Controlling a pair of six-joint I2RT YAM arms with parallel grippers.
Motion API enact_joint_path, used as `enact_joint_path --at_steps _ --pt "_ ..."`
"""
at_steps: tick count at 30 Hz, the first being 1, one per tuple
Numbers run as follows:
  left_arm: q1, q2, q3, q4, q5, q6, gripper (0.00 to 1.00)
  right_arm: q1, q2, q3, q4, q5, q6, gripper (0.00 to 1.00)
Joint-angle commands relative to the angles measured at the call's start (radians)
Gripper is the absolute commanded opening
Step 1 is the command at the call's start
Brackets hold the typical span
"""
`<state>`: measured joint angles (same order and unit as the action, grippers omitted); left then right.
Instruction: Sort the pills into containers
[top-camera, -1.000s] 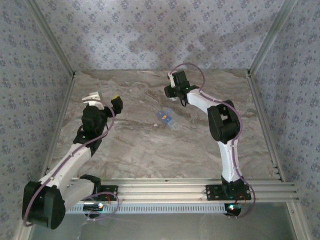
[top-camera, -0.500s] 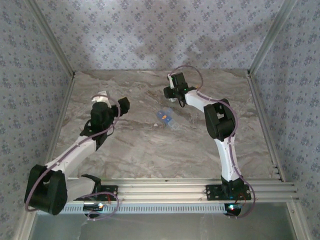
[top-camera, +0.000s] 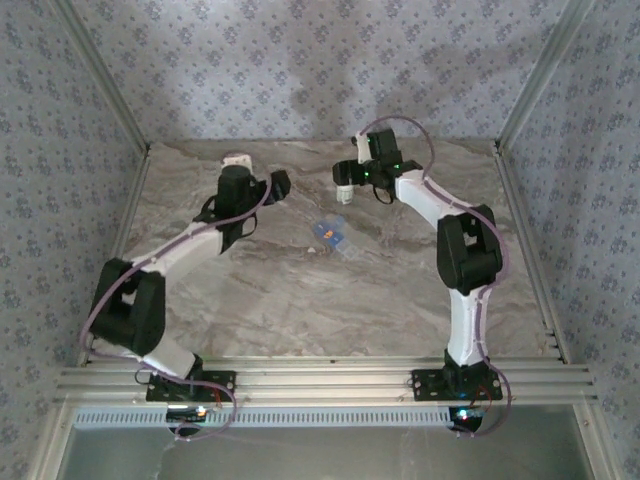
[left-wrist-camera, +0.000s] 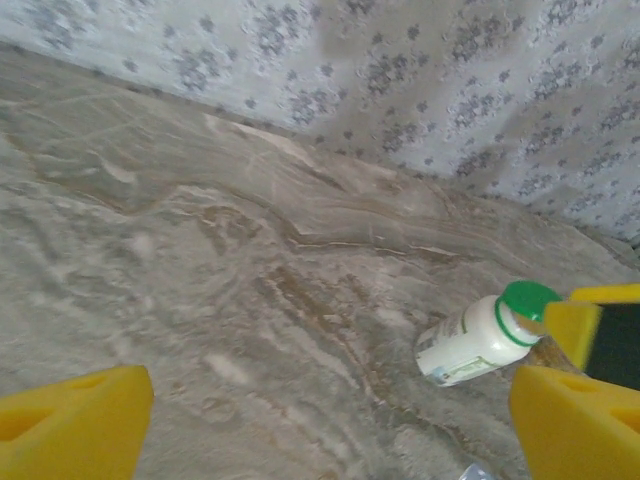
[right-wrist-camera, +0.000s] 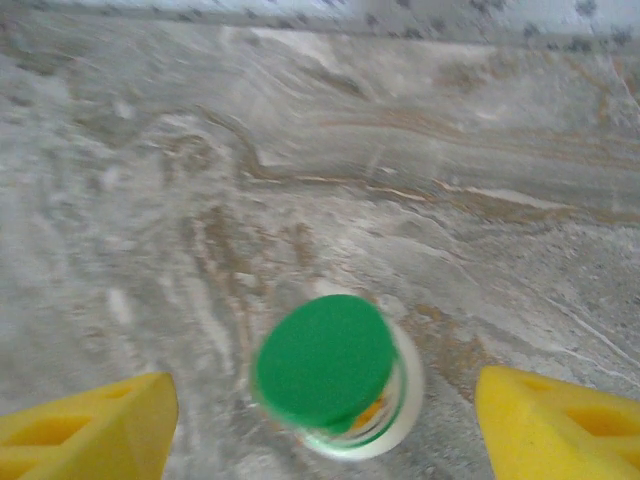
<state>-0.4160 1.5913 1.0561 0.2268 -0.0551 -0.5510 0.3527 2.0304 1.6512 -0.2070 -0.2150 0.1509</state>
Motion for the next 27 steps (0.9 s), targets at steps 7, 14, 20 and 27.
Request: enact_joint_path --at_steps 7,14,20,27 --pt "-0.050 0.380 0.421 -0.079 0.235 -0.122 0.73 -0.094 -0.042 -0.019 0.089 -0.135 0.161 0.66" --pt "-0.106 0.615 0.675 -0.166 0.246 -0.155 0.69 -0.123 0.067 0.013 0.175 -0.219 0.206 0.57" --pt "-0.118 0.686 0.719 -0.163 0.257 -0.179 0.64 -0.126 0.112 -0.006 0.250 -0.273 0.237 0.54" --pt "-0.132 0.685 0.674 -0.153 0.250 -0.179 0.59 -0.123 0.124 -0.084 0.306 -0.291 0.260 0.47"
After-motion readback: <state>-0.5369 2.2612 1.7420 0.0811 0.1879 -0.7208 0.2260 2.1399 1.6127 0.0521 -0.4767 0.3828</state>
